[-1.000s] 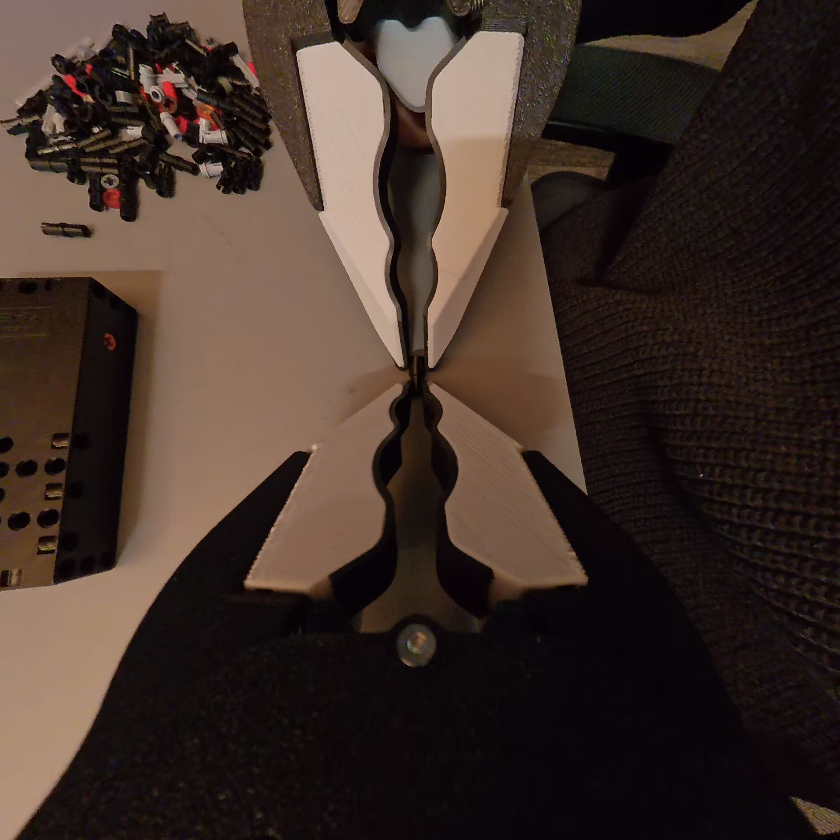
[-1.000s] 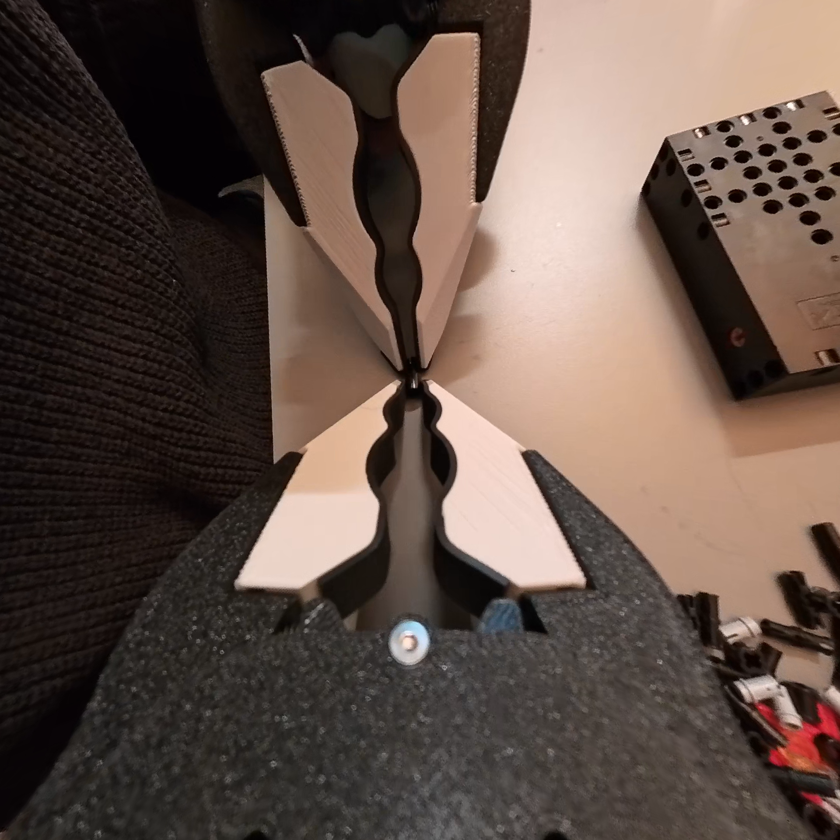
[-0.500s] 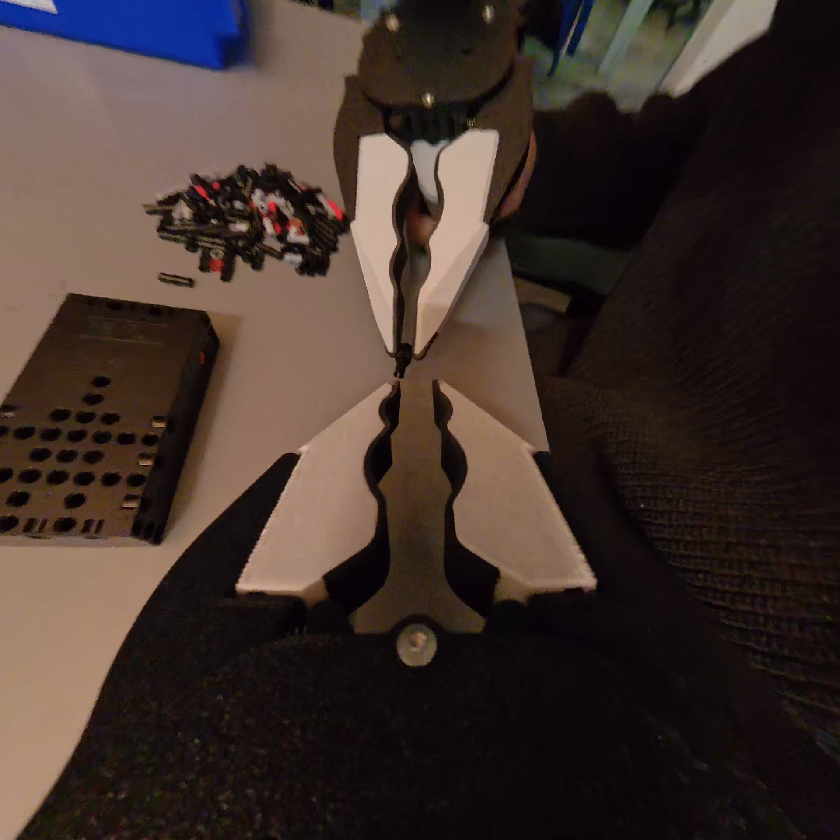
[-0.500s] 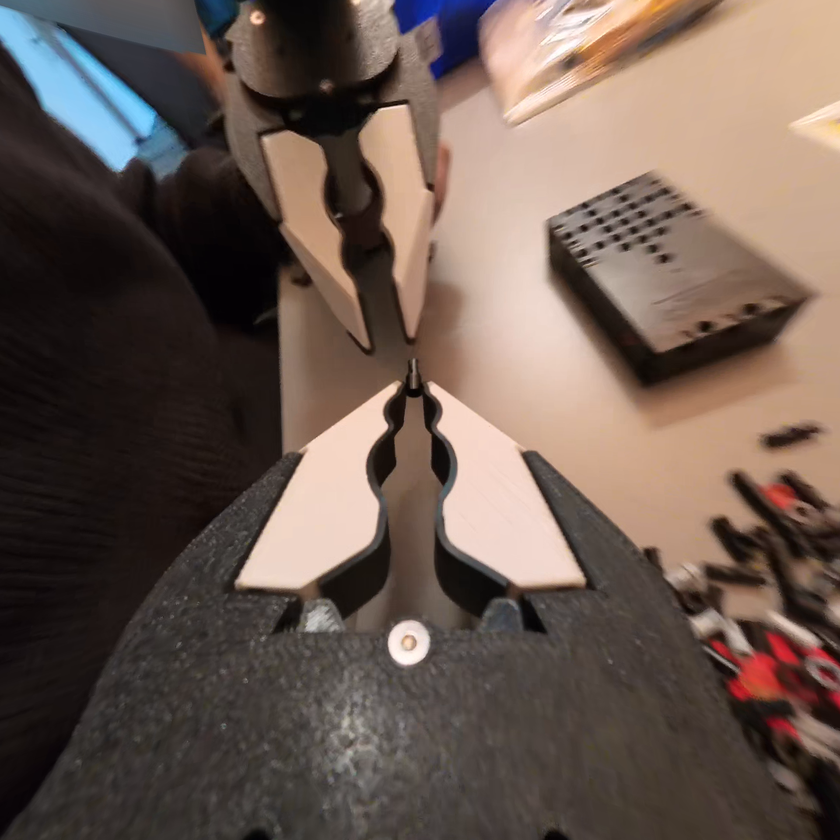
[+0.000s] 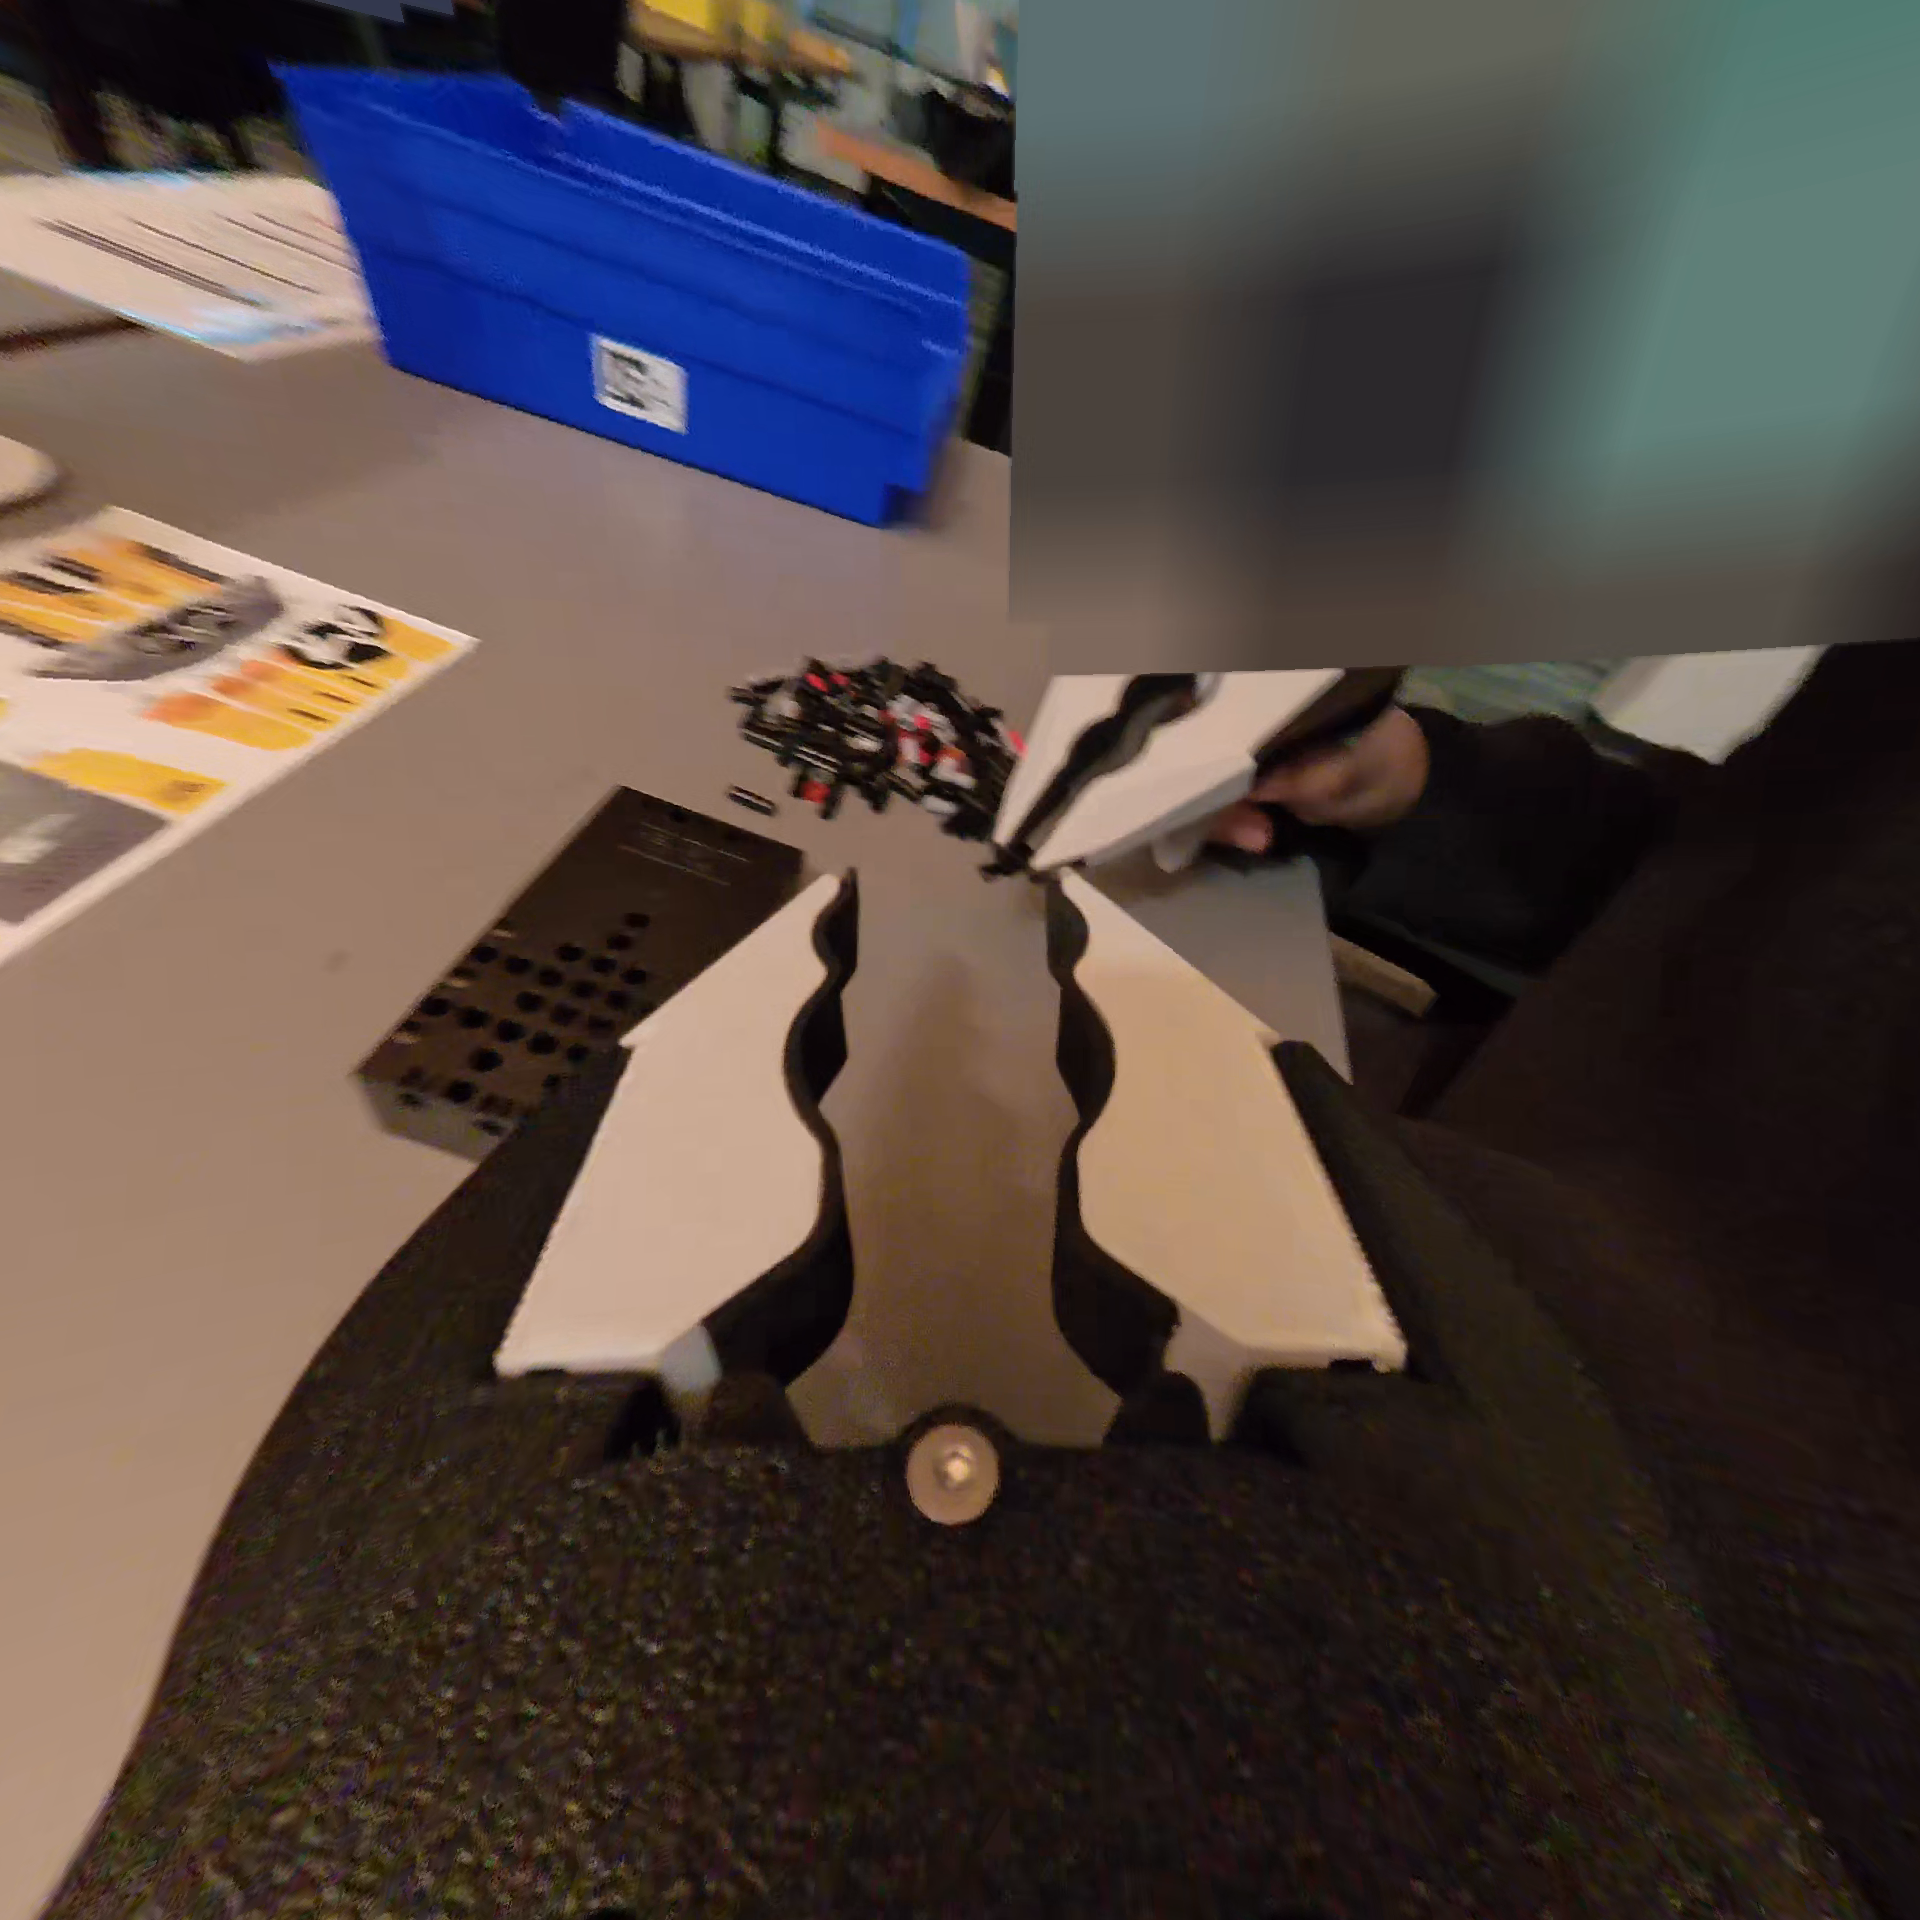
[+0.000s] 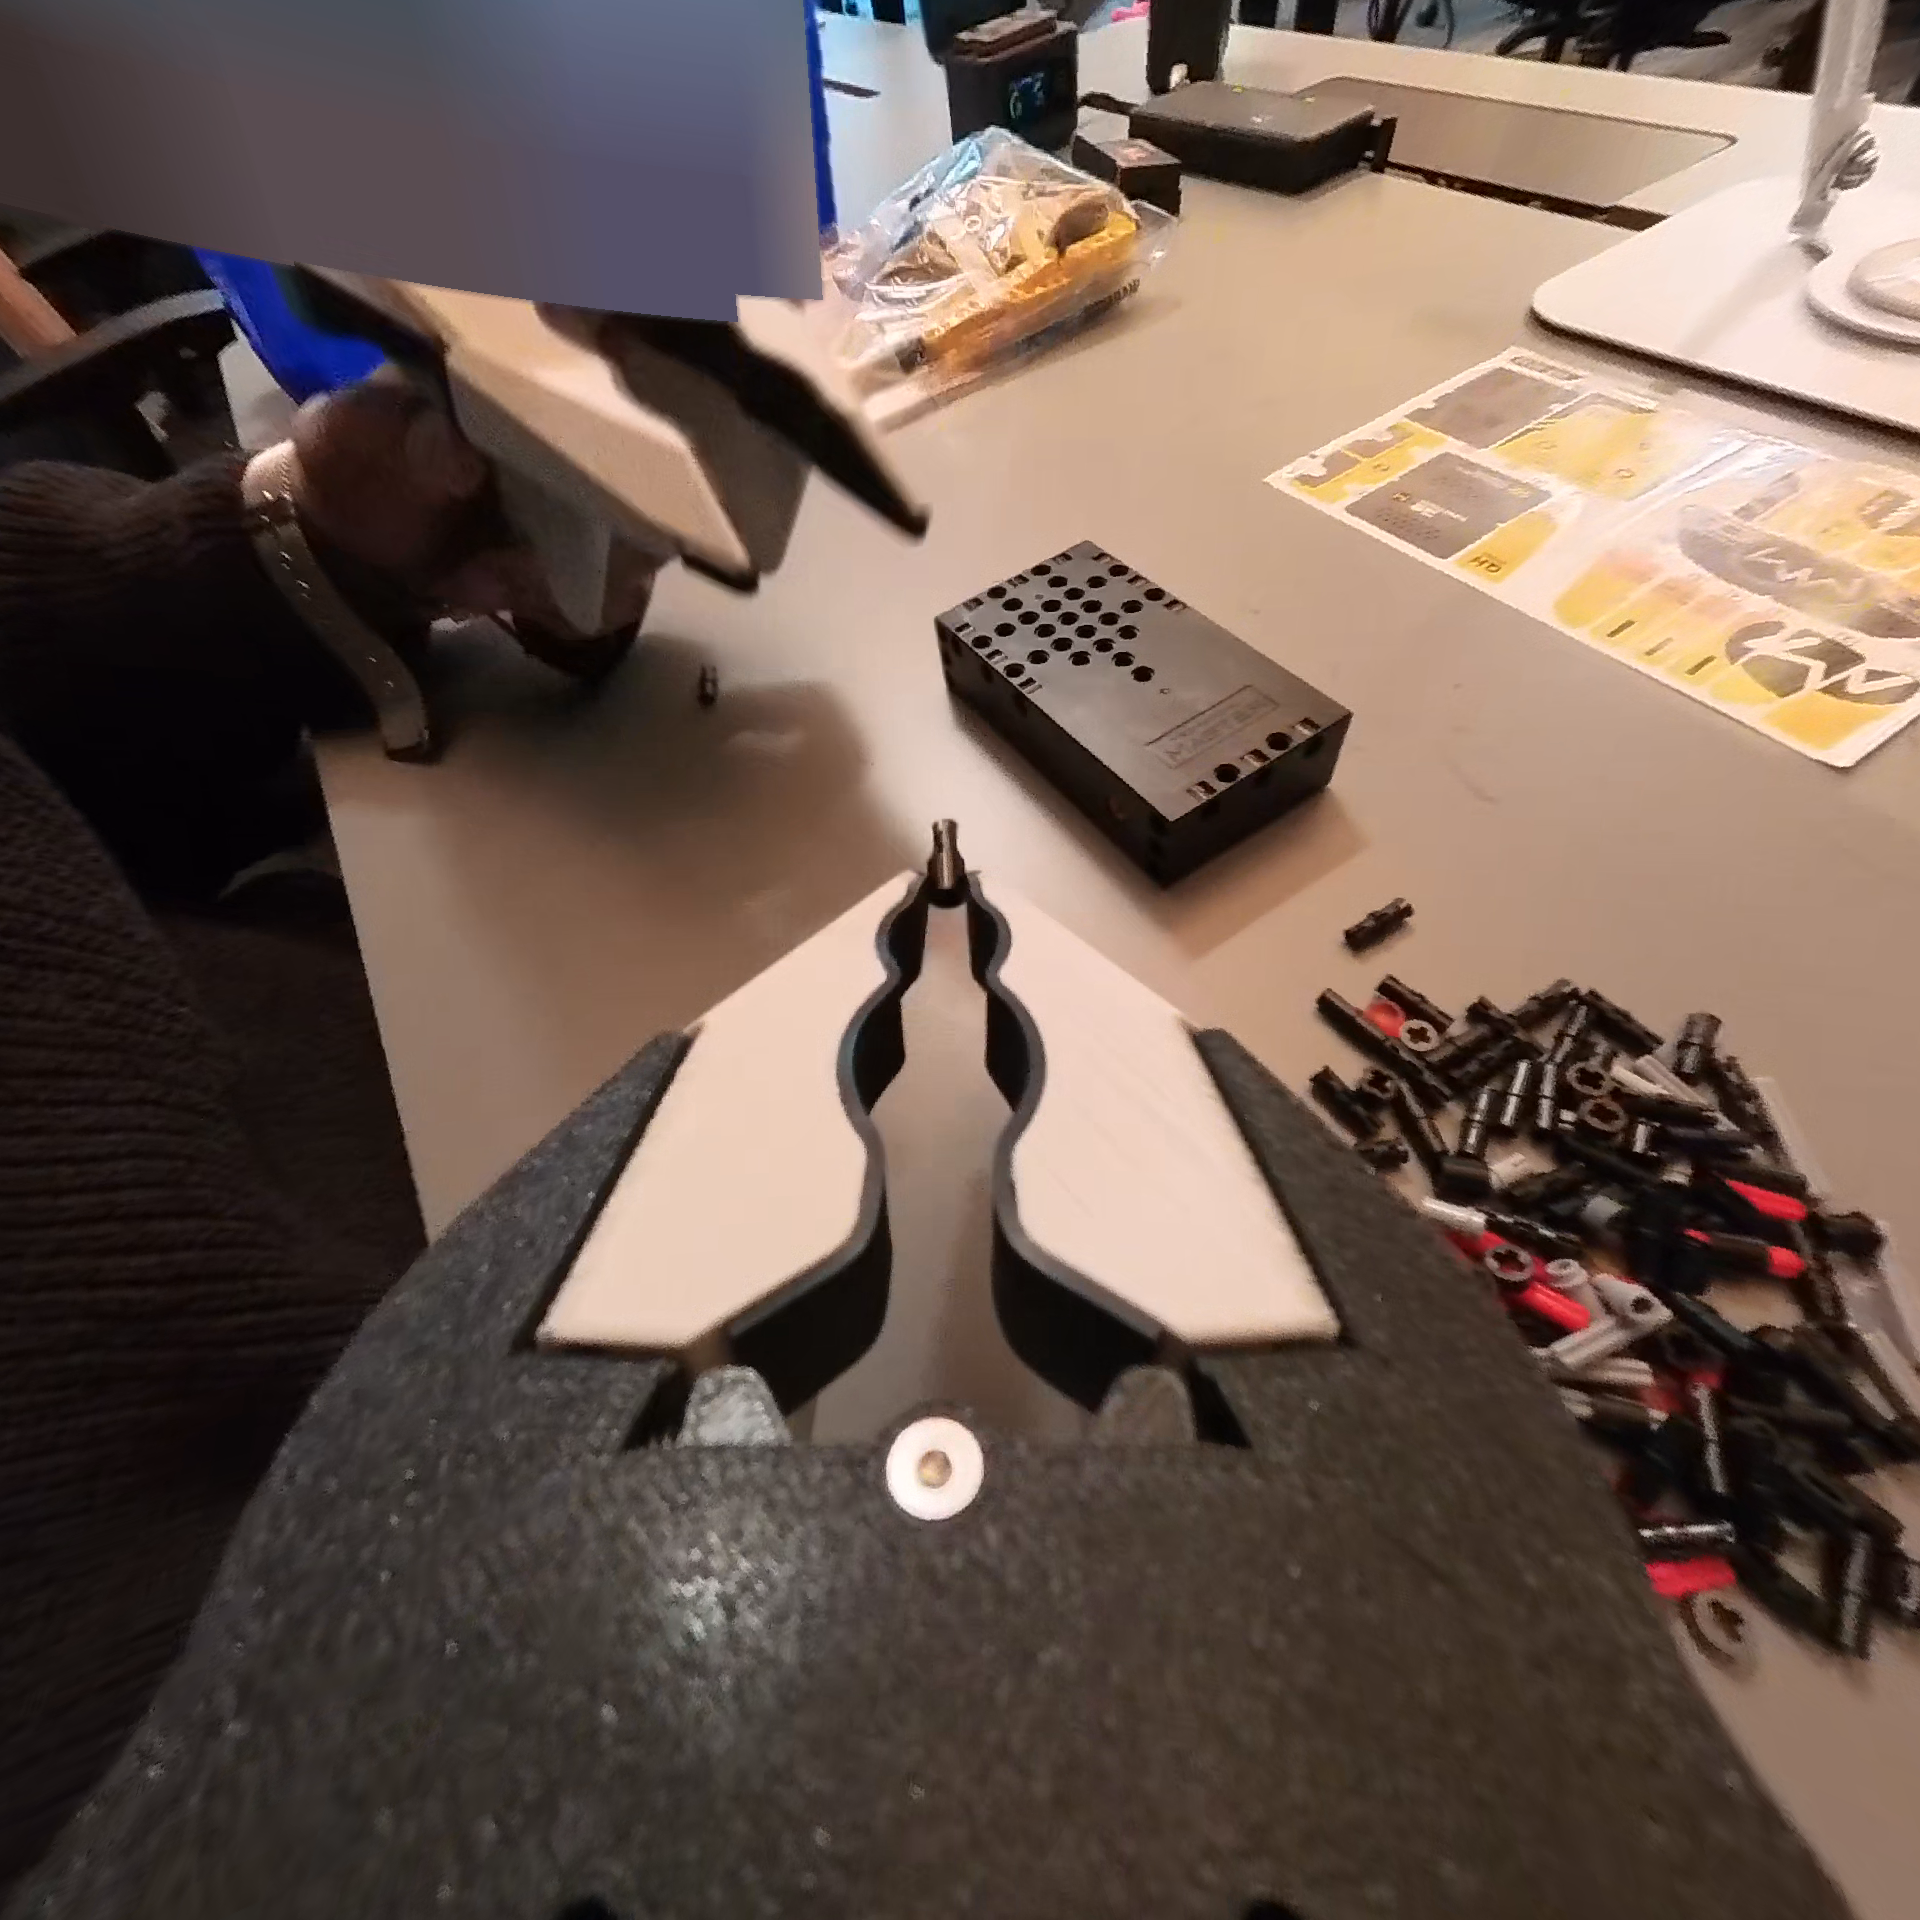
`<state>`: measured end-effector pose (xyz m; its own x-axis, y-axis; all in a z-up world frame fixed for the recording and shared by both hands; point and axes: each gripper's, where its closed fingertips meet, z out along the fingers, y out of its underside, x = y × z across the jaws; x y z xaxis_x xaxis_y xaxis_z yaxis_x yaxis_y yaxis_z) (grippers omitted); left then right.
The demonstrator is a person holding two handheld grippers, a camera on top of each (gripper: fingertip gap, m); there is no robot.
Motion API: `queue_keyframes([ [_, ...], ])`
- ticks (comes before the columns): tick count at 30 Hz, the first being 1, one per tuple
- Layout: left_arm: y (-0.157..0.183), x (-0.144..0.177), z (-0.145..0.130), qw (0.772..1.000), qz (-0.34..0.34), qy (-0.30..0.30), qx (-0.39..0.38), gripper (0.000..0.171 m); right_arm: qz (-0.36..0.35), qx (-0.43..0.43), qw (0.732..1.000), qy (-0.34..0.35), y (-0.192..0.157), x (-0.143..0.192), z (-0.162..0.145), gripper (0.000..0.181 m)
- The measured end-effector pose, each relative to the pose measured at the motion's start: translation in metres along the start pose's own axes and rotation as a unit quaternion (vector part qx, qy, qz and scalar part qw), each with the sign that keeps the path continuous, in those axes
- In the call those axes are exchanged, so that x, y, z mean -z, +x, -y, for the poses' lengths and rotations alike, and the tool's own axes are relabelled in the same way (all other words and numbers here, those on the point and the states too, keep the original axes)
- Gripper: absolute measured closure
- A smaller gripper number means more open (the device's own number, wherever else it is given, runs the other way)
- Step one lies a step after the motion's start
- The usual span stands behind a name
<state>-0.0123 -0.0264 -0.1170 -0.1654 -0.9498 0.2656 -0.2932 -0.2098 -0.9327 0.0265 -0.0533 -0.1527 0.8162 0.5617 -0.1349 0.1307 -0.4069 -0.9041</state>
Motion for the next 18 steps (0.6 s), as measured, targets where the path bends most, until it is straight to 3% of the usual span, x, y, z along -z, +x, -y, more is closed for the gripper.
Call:
queue_keyframes([
  [4, -0.022, 0.013, 0.022, 0.996, 0.07, 0.046, -0.021, 0.104, -0.013, 0.022, 1.0, -0.01, -0.001, -0.003, -0.002, 0.174],
  [7, -0.04, 0.014, 0.031, 0.993, 0.107, 0.03, -0.037, 0.09, -0.02, 0.026, 0.999, -0.008, 0.001, -0.003, -0.001, 0.174],
  [12, -0.075, -0.002, 0.013, 0.982, 0.152, -0.077, -0.075, 0.086, -0.044, 0.021, 0.999, 0.01, 0.008, 0.0, 0.004, 0.174],
  [18, -0.087, -0.002, 0.001, 0.985, 0.14, -0.089, -0.044, 0.086, -0.082, 0.022, 0.996, 0.028, 0.017, 0.005, 0.008, 0.174],
])
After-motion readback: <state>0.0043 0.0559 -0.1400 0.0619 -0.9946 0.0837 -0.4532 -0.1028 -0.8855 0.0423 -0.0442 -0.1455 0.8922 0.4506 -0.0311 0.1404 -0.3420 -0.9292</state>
